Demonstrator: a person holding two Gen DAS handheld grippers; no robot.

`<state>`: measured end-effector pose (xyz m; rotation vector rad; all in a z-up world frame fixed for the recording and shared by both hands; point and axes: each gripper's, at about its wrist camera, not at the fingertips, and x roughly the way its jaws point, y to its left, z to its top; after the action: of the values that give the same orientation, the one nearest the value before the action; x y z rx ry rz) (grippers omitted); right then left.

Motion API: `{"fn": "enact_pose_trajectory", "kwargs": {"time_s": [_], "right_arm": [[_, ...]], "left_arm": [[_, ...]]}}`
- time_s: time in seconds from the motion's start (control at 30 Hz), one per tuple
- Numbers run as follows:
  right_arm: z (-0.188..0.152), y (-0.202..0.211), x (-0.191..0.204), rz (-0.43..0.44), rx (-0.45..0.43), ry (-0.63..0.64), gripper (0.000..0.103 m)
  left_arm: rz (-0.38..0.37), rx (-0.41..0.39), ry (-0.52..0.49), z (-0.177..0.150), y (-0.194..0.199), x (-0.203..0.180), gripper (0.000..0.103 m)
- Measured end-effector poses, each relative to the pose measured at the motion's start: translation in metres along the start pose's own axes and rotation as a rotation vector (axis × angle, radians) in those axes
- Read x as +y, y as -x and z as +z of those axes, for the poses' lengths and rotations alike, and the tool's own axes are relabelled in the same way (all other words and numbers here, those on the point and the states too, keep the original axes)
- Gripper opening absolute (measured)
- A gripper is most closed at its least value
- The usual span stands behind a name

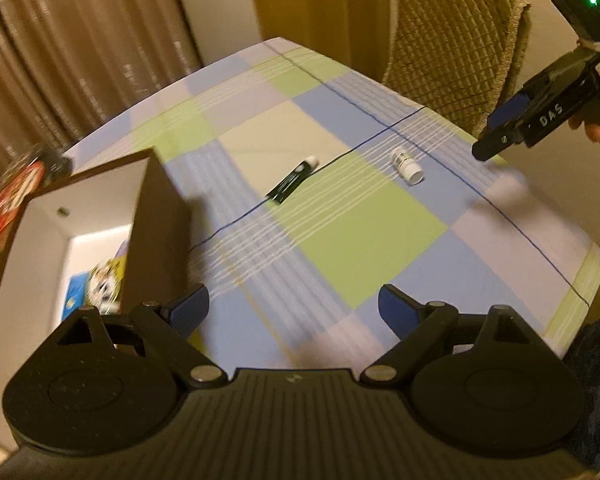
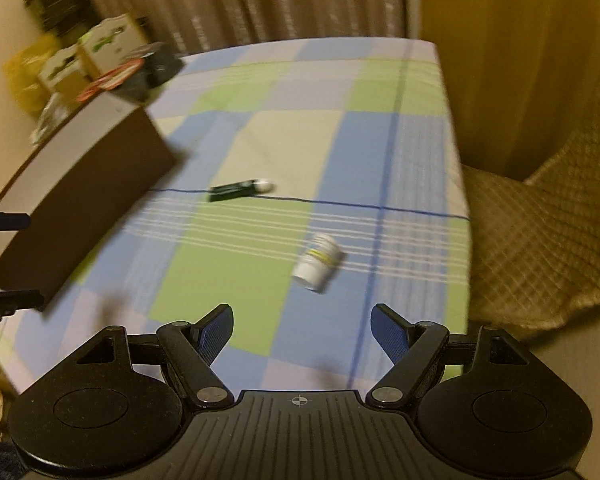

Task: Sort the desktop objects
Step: 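Move both tools across the table toward the black tube and white pill bottle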

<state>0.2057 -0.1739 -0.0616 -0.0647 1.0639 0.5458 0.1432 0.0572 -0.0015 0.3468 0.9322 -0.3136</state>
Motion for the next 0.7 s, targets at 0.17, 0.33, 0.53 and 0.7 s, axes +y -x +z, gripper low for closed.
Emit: {"fn": "enact_pose_trajectory", "kwargs": {"time_s": [0.17, 0.33, 0.53, 0.7], "right_arm": [[0.003, -0.015, -0.010, -0.024, -0.006, -0.086, 0.079], [0.013, -0.040, -0.010, -0.041, -0.005, -0.179, 0.078], [0.023, -0.074, -0.012, -0.078, 0.019, -0.260, 0.057], [0.027, -0.092, -0.015, -0.101, 0.019, -0.287, 0.057]], "left_arm": [[-0.035, 0.009, -0.064, 0.025, -0.030, 0.001, 0.087], [-0.072, 0.029, -0.125, 0.044, -0.059, 0.005, 0.084], [-0.120, 0.046, -0.183, 0.065, -0.094, 0.013, 0.079], [-0.149, 0.060, -0.224, 0.078, -0.120, 0.020, 0.077]]}}
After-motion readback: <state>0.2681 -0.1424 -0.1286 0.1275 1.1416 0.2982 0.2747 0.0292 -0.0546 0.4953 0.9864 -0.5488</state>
